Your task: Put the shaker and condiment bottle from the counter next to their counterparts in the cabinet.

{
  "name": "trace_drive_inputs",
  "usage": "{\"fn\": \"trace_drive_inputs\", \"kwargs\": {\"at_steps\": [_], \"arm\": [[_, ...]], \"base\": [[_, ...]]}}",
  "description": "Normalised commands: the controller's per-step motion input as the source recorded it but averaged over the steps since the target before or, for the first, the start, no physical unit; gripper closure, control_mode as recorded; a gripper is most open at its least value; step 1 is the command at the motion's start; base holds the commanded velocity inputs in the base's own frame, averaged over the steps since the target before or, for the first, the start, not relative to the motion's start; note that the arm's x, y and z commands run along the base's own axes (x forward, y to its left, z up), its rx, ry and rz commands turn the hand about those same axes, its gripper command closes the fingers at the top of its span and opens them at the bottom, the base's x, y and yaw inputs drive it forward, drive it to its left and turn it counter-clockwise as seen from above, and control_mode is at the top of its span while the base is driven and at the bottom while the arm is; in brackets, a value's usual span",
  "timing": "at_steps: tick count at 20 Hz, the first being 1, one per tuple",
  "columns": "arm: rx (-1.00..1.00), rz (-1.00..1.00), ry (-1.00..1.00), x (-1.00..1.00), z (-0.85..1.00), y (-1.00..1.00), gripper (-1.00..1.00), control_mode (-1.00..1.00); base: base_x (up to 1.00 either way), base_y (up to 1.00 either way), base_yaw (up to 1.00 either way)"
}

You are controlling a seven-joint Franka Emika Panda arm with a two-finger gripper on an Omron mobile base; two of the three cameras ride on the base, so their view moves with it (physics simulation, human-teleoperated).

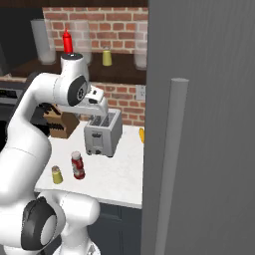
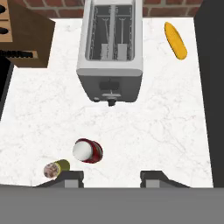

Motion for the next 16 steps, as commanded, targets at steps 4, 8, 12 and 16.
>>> {"fn": "trace_drive_inputs", "kwargs": {"at_steps": [4, 8, 12, 16], "arm": [[-0.03, 0.0, 0.0, -0.08, 0.0, 0.03, -1.0, -1.0], [-0.11, 0.0, 0.0, -0.26, 0.0, 0.34, -1.0, -1.0], [-0.25, 0.0, -0.07, -0.37, 0.0, 0.71, -1.0, -1.0], [-0.29, -0.07, -0.25, -0.36, 0.0, 0.68, -1.0, -1.0]], "base": [[0.0, 0.0, 0.0], [0.0, 0.0, 0.0], [0.0, 0.0, 0.0], [0.0, 0.0, 0.0]]}}
